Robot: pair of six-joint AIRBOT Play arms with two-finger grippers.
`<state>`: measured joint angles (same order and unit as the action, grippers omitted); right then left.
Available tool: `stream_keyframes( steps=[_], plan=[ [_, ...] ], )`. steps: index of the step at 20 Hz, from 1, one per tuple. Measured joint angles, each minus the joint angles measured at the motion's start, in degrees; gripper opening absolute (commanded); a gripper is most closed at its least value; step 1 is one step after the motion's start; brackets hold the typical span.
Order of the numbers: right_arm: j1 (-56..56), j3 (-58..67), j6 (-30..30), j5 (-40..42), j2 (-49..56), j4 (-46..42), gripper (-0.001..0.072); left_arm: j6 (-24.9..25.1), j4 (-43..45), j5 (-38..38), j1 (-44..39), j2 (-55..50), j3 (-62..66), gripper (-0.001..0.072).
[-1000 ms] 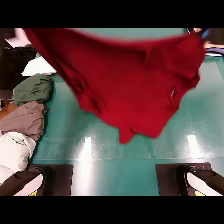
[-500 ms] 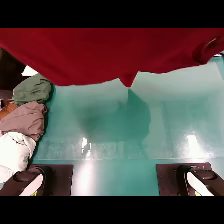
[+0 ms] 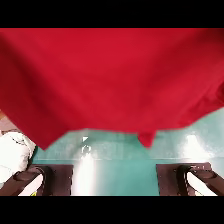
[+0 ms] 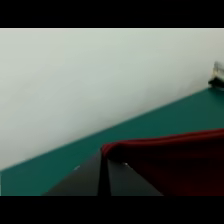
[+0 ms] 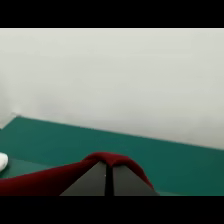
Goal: Fold the shirts.
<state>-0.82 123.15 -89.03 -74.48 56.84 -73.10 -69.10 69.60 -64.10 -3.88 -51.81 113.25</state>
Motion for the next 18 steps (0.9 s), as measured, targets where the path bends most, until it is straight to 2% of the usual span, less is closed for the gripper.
stream_keyframes(
  steps=[5, 8, 11, 17, 18],
  plan=[
    [0.0, -8.3, -2.3, -12.6, 14.6, -0.8, 0.0011, -1.7, 1.5, -9.5, 0.0, -14.1, -7.3, 0.0024],
    [0.0, -15.0, -2.6, -15.7, 23.5, -0.9, 0.0011, -2.4, 1.9, -14.6, 0.0, -25.4, -8.8, 0.0024],
    [0.0, -19.7, -2.5, -11.3, 30.8, -0.7, 0.0011, -2.8, 2.8, -13.6, 0.0, -34.9, -9.3, 0.0024],
    [0.0, -22.6, -2.5, 5.1, 39.6, -0.5, 0.0014, -3.0, 6.2, -1.5, 0.0, -43.4, -9.6, 0.0025],
    [0.0, -22.7, -2.5, 7.5, 40.2, -0.6, 0.0043, -3.0, 7.0, 0.3, 0.0, -43.8, -9.6, 0.0027]
  ],
)
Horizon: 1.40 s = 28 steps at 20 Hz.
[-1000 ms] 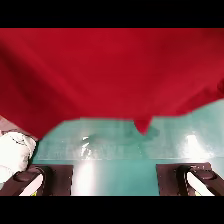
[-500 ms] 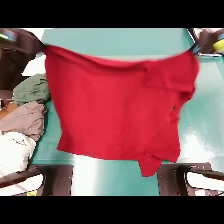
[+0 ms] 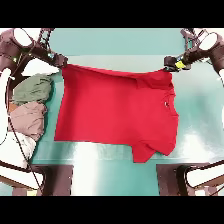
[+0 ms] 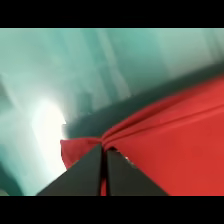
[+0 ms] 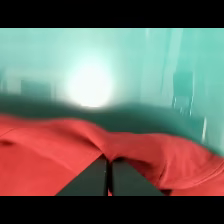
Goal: Fold the shirts.
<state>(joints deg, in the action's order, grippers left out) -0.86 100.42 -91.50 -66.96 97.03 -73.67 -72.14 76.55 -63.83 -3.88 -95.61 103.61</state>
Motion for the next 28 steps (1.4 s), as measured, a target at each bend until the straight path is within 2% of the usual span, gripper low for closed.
stream_keyframes(
  steps=[1, 2, 3, 4, 5, 6, 7, 11, 16, 22, 28],
  plan=[
    [0.0, 0.0, 0.0, 2.6, 0.3, 0.1, 0.0297, 0.0, 0.6, 1.5, 0.0, -0.3, 0.0, 0.0172],
    [0.0, -0.1, 0.0, 4.7, 0.7, 0.1, 0.0461, 0.0, 1.4, 2.6, 0.0, -0.5, 0.0, 0.0492],
    [-0.1, -0.2, 0.1, 5.7, 1.0, 0.0, 0.0455, -0.3, 1.9, 3.3, 0.0, -0.7, 0.0, 0.0618],
    [-0.3, -0.1, 0.1, 6.4, 1.1, 0.1, 0.0448, -1.2, 2.4, 3.6, 0.2, -0.9, 0.0, 0.0618],
    [-0.6, 0.2, 0.1, 6.4, 1.1, 0.1, 0.042, -2.2, 2.9, 3.3, 0.3, -0.9, 0.1, 0.0585],
    [-0.9, 0.5, 0.2, 5.6, 1.2, 0.2, 0.0309, -3.3, 3.1, 2.3, 0.7, -0.9, 0.2, 0.0472],
    [-1.2, 0.5, 0.6, 3.5, 0.9, 0.3, 0.0295, -4.3, 3.6, 0.2, 1.3, -0.9, 0.2, 0.0467],
    [-1.8, -4.6, 4.7, -5.1, -3.8, 0.6, 0.0295, -6.6, 3.4, -10.8, 5.1, -0.3, -0.5, 0.0467],
    [-2.1, -21.0, 9.9, -10.8, -15.3, 6.3, 0.0288, -6.3, -3.0, -16.9, 9.7, 6.6, -13.4, 0.0468],
    [-1.2, -36.2, 13.3, -12.5, -25.8, 12.5, 0.0288, -4.3, -5.2, -15.7, 11.5, 22.2, -41.2, 0.0468],
    [-1.1, -41.3, 13.9, -13.0, -32.0, 13.8, 0.0288, -4.1, -4.8, -13.1, 11.8, 33.3, -62.1, 0.0468]
  ],
)
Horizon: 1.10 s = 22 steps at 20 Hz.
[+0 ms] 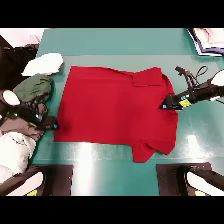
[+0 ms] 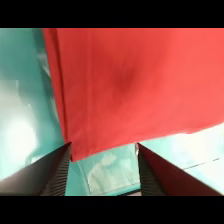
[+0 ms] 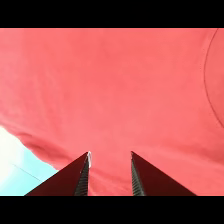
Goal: Fold the shirts.
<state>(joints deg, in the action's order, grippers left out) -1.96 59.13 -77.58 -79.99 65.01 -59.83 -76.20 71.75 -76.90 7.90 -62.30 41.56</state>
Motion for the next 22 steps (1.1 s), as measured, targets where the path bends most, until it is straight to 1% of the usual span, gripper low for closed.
stream_keyframes(
  steps=[3, 8, 9, 10, 11, 12, 18, 20, 22],
  plan=[
    [0.0, -0.5, 0.1, -0.2, -1.9, 0.2, 0.0289, -0.6, 0.2, 1.4, 0.0, 1.5, -4.9, 0.0468],
    [0.0, -0.9, 0.1, -0.2, -4.3, 0.3, 0.0288, -1.7, -0.2, 3.0, 0.0, 2.3, -8.0, 0.0466],
    [0.0, -0.9, 0.1, -0.2, -4.5, 0.3, 0.0288, -1.7, -0.4, 3.0, 0.0, 2.4, -8.3, 0.0404],
    [0.0, -0.9, 0.1, -0.2, -4.7, 0.3, 0.0288, -1.9, -0.4, 3.3, 0.0, 2.4, -8.5, 0.0183],
    [0.0, -0.9, 0.2, -0.2, -4.9, 0.3, 0.0288, -1.9, 0.0, 3.7, 0.1, 2.4, -8.8, 0.0044],
    [0.0, -0.9, 0.2, -0.2, -4.9, 0.3, 0.0289, -1.9, 0.0, 3.8, 0.1, 2.3, -8.9, 0.0025],
    [-4.4, -1.3, 0.2, -3.0, -5.2, 0.2, 0.0288, -1.7, -1.2, 4.2, 0.0, 2.4, -8.8, 0.0022],
    [-7.3, -2.3, 0.2, -4.3, -5.2, 0.2, 0.0288, -1.7, -1.2, 4.0, 0.0, 2.5, -7.1, 0.0022],
    [-10.0, -3.8, 0.2, -5.0, -5.2, 0.2, 0.0289, -1.1, -1.3, 2.3, 0.0, 2.6, -4.0, 0.0024]
  ],
)
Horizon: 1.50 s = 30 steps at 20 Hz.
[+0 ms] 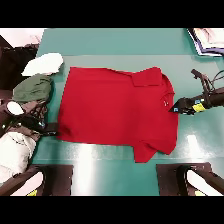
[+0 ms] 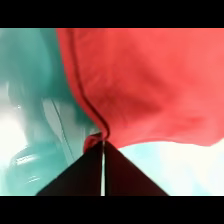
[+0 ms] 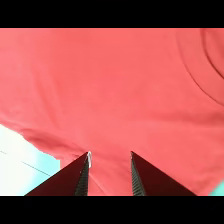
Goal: Fold the shirts.
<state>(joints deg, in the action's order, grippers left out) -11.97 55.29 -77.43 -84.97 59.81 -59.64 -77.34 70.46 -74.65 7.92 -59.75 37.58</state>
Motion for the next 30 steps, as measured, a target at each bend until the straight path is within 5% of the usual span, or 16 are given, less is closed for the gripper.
stream_keyframes(
  steps=[2, 4, 16, 20, 21, 22, 30],
  plan=[
    [-2.6, -2.3, 0.4, -0.7, 0.0, 0.0, 0.0333, 0.6, 0.0, -2.5, 0.0, 0.0, 3.3, 0.0024],
    [-5.3, -5.4, 1.4, -1.0, 0.0, 0.0, 0.0515, 1.3, -0.5, -5.3, 0.0, 0.0, 5.4, 0.0025],
    [-15.1, -24.5, 3.4, 1.9, 0.0, -4.9, 0.0503, 2.5, -2.1, -9.8, 0.0, 0.0, 7.3, 0.0025],
    [-13.0, -25.5, 1.5, 2.6, 0.0, -8.6, 0.0355, 2.6, -2.2, -9.9, 0.0, 0.0, 7.3, 0.0024],
    [-12.5, -25.7, 1.5, 3.0, 0.0, -8.6, 0.0122, 2.6, -2.2, -9.7, 0.0, 0.0, 7.3, 0.0024],
    [-11.7, -25.7, 1.4, 4.0, 0.0, -8.3, 0.0016, 2.6, -2.3, -9.4, 0.0, 0.0, 7.3, 0.0024],
    [-12.1, -16.4, 0.5, 4.0, 0.0, -11.5, 0.0014, 2.6, -5.0, -4.9, -6.5, 0.0, 6.4, 0.0044]
  ],
)
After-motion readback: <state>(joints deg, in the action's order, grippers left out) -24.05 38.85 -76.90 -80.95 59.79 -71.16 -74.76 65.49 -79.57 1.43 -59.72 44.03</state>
